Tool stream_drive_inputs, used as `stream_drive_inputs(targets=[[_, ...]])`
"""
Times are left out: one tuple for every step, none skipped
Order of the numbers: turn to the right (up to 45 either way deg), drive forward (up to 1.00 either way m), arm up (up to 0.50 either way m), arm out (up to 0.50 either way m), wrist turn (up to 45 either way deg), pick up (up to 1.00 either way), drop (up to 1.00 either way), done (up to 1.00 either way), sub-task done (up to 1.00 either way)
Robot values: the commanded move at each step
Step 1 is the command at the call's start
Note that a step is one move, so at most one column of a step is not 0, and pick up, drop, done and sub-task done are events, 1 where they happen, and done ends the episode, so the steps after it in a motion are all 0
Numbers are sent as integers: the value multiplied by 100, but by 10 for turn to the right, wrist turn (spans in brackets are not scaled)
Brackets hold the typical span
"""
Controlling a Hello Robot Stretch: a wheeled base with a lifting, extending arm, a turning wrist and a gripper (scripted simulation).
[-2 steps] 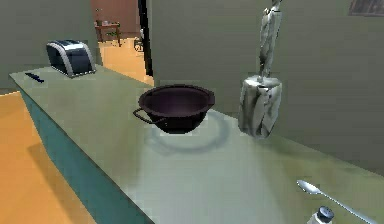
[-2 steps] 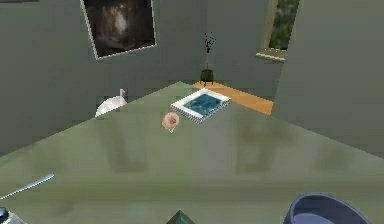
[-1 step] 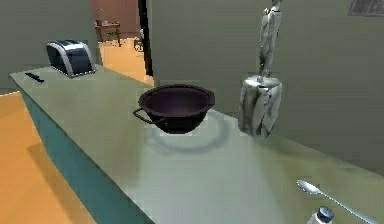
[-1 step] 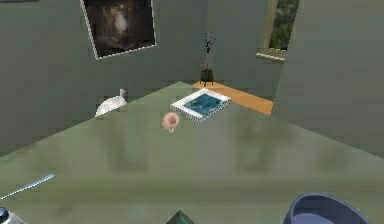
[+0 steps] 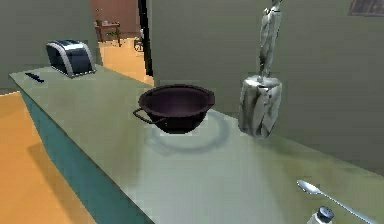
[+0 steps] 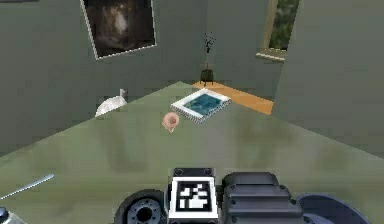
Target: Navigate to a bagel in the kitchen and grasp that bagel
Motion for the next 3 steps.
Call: stream_drive_inputs(targets=[[0,0,0,36,0,0,0,0,0],[0,0,0,0,450,0,0,0,0],[0,0,0,0,450,0,0,0,0]])
